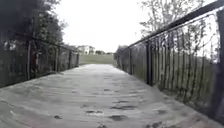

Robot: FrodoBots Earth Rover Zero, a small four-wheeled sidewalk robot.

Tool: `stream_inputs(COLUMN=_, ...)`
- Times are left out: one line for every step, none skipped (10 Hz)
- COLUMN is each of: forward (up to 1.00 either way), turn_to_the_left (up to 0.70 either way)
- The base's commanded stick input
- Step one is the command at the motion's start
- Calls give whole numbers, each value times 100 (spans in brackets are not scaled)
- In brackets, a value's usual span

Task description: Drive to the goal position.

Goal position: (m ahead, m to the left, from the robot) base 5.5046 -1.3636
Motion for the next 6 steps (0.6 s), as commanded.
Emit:
stream_inputs(forward=70, turn_to_the_left=34)
stream_inputs(forward=70, turn_to_the_left=35)
stream_inputs(forward=70, turn_to_the_left=35)
stream_inputs(forward=70, turn_to_the_left=35)
stream_inputs(forward=70, turn_to_the_left=35)
stream_inputs(forward=70, turn_to_the_left=35)
